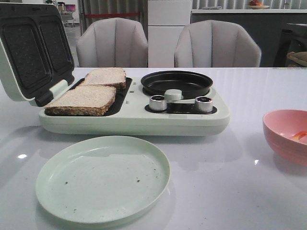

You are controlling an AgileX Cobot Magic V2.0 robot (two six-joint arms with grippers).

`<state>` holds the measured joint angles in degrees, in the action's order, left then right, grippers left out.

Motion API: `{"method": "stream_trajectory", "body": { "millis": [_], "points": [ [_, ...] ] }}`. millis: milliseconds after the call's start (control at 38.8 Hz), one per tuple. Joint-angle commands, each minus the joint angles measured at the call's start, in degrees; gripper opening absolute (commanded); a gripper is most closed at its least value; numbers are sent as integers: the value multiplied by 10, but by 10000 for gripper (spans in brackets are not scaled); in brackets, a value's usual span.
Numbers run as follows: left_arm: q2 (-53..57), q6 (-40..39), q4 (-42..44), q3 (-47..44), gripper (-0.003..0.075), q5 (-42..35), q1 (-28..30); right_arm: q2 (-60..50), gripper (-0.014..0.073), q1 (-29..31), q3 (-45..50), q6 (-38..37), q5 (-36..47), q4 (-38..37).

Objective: Make breakfast with bread and shrimp

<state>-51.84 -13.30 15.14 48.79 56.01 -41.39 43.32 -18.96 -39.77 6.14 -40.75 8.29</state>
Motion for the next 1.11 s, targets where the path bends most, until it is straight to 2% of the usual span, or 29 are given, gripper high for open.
{"method": "stream_trajectory", "body": {
  "millis": [0,103,206,361,438,541,695,876,1082],
  "points": [
    [-29,-3,26,35,261,16,23,-4,347,2,-16,-2,38,-1],
    [-71,-3,36,51,194,32,70,-4,347,2,-16,-2,38,-1],
    [-106,-2,43,64,94,32,132,-4,347,2,-16,-2,38,-1],
    [-144,39,30,80,109,13,247,-4,347,2,-16,-2,38,-1],
    [-158,78,-6,95,109,-10,312,-4,347,2,-16,-2,38,-1],
    [-185,166,-104,129,109,-44,413,-4,347,2,-16,-2,38,-1],
    [-232,262,-243,181,109,-87,519,-4,347,2,-16,-2,38,-1],
    [-302,331,-361,238,109,-111,568,-4,347,2,-16,-2,38,-1],
    [-385,377,-451,310,109,-111,572,-4,347,2,-16,-2,38,-1]
  ]
}}
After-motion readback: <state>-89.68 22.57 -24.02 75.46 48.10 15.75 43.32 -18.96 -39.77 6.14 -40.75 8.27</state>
